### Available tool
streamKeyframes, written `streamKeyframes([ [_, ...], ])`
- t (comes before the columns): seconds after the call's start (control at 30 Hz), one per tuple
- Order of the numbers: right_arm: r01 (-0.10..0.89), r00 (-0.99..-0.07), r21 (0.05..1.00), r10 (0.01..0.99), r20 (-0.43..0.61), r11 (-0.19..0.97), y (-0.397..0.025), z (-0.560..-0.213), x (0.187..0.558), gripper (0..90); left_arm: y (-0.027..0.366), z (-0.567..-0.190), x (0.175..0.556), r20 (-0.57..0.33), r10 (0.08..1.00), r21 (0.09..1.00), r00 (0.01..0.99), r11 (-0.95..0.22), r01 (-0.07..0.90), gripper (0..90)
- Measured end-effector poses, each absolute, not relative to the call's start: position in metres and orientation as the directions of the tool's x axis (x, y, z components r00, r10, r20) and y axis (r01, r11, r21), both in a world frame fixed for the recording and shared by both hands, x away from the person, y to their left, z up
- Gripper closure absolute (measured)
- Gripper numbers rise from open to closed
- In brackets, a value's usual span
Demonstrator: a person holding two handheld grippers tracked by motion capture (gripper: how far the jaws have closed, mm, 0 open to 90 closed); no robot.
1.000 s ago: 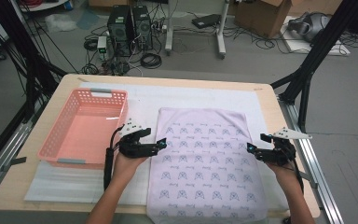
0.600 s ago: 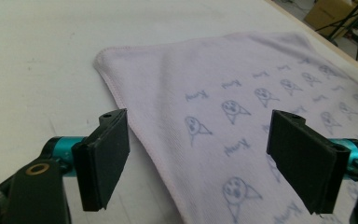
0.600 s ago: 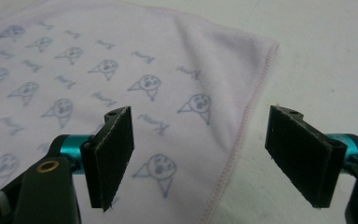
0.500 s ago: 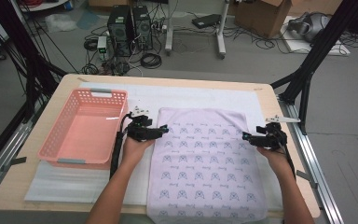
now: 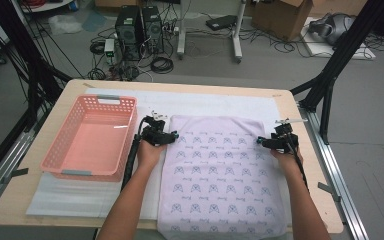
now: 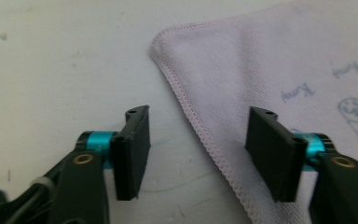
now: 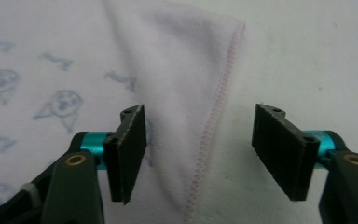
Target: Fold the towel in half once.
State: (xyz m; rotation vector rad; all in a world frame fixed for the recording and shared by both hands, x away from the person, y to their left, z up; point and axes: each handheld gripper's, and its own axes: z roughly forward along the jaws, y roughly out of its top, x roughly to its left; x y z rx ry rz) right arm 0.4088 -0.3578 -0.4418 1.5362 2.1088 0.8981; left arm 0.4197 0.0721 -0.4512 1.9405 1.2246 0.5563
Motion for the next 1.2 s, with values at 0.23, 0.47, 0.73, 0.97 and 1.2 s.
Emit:
streamKeyframes([
  [0.23,0.679,-0.378,0.692,0.925,0.046,0.243,-0.352,-0.440,0.409,80.1,0.062,-0.451,0.416,-0.030,0.867,0.792,0.497,-0.283,0.541,84.0],
  [0.47,0.678,-0.375,0.696,0.926,0.052,0.236,-0.352,-0.438,0.411,86.8,0.080,-0.448,0.425,-0.191,0.907,0.796,0.375,-0.080,0.600,87.7],
  [0.73,0.617,-0.339,0.774,0.936,0.094,0.146,-0.356,-0.433,0.411,86.9,0.091,-0.441,0.426,-0.244,0.911,0.833,0.333,0.021,0.552,88.4],
  [0.97,0.592,-0.394,0.789,0.913,0.106,0.164,-0.357,-0.422,0.402,86.8,0.090,-0.433,0.418,-0.217,0.887,0.837,0.407,-0.046,0.546,88.3],
  [1.2,0.580,-0.411,0.800,0.903,0.122,0.156,-0.360,-0.417,0.391,86.7,0.093,-0.419,0.408,-0.248,0.868,0.845,0.431,-0.023,0.535,88.4],
])
